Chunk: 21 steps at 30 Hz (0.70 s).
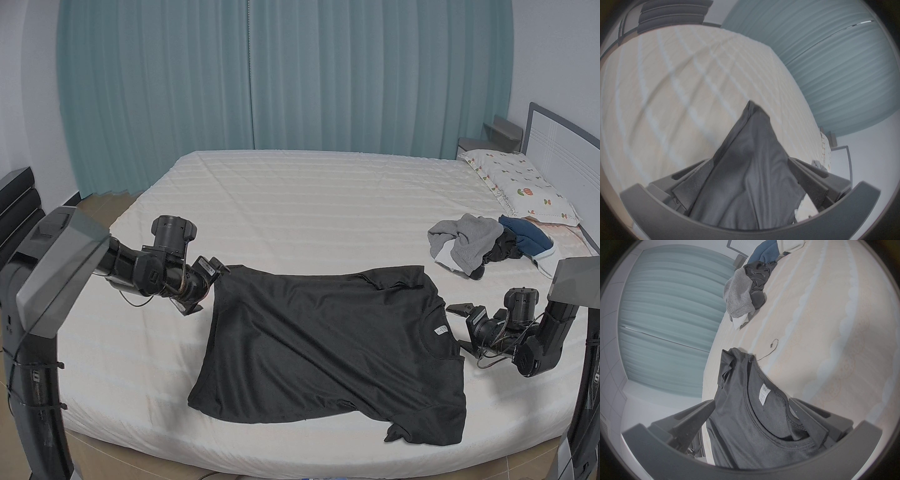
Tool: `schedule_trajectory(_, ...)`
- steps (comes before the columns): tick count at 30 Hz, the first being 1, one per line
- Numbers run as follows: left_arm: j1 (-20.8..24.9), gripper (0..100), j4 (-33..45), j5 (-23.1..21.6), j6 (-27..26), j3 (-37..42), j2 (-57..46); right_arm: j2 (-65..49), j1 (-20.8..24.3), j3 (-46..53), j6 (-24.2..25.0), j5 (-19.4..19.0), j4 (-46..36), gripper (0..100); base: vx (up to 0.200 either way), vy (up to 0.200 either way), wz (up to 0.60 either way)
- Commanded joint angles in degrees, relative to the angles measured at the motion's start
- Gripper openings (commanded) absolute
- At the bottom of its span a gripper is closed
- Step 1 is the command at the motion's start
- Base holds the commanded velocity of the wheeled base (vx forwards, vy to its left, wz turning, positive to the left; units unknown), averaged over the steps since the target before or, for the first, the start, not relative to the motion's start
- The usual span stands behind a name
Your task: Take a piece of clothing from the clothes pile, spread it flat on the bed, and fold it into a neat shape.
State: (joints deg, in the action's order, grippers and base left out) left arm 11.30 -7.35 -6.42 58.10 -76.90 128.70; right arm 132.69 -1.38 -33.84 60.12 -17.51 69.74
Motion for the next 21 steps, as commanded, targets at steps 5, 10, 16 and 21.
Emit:
schedule_trajectory(5, 4.7, 100, -9.8, -6.1, 6.4, 27.9, -16.3, -0.2, 0.6, 1.6, -0.4, -0.1, 0.9, 100, -0.200, 0.000, 0.00)
schedule_trajectory(10, 5.1, 100, -22.9, -6.1, 8.3, 37.3, -15.3, -0.2, 0.7, 1.6, -0.5, -0.1, 0.9, 100, -0.200, 0.000, 0.00)
schedule_trajectory(16, 4.6, 100, -32.5, -4.9, 8.2, 43.4, -13.1, -0.1, 0.7, 1.6, -0.8, -0.1, 0.9, 100, -0.100, 0.000, 0.00)
schedule_trajectory(21, 4.4, 100, -32.7, -3.5, 8.2, 44.2, -12.0, 0.0, 0.7, 1.7, -1.1, -0.1, 0.9, 100, 0.000, 0.000, 0.00)
